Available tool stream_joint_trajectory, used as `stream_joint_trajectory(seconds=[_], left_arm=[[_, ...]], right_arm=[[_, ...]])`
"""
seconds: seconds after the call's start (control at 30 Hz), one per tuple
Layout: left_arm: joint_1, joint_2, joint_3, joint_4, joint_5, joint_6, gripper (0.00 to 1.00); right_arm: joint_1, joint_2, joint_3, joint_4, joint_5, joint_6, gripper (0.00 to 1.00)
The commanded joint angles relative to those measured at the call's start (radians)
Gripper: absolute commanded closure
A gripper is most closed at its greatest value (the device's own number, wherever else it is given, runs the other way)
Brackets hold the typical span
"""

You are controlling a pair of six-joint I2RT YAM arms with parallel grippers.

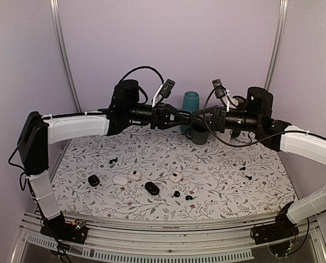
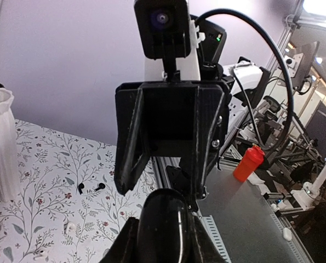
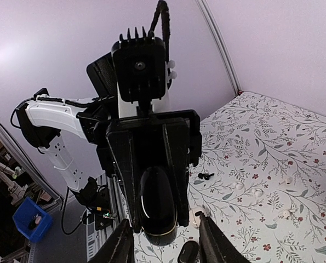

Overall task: Insert the wireless bluetooth earbuds into the charging case
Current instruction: Pass from the left arm to the right

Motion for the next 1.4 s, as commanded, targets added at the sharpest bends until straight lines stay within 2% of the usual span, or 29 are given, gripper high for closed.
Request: stream_joint_trajectory(seconds=[0.0,0.27,0.63,0.77,0.97,1.07,1.37], left_arm=[[-0.005,-0.004,0.046,-0.093,0.031,0.011,1.0],[-0.006,0.015,0.089,-0.157,0.056,0.066,1.0],[-0.008,0.053,0.163,-0.269,0.105,0.128,1.0],[-0.008,0.068,0.17,-0.275,0.107,0.123,1.0],[-0.012,0.08,0.176,-0.276,0.116,0.118,1.0],[-0.016,0.087,0.182,-0.284,0.12,0.12,1.0],[-0.026,0.101,0.194,-0.302,0.128,0.124,1.0]], right_arm=[[0.019,0.025,0.037,0.0,-0.025,-0.006,0.62],[0.029,0.052,0.045,-0.002,-0.039,0.007,0.77],[0.029,0.078,0.043,0.032,-0.106,0.055,0.92],[0.029,0.083,0.032,0.053,-0.12,0.072,0.84],[0.029,0.081,0.014,0.068,-0.098,0.087,0.82],[0.029,0.086,0.013,0.068,-0.095,0.089,0.76],[0.029,0.091,0.011,0.07,-0.088,0.088,0.75]])
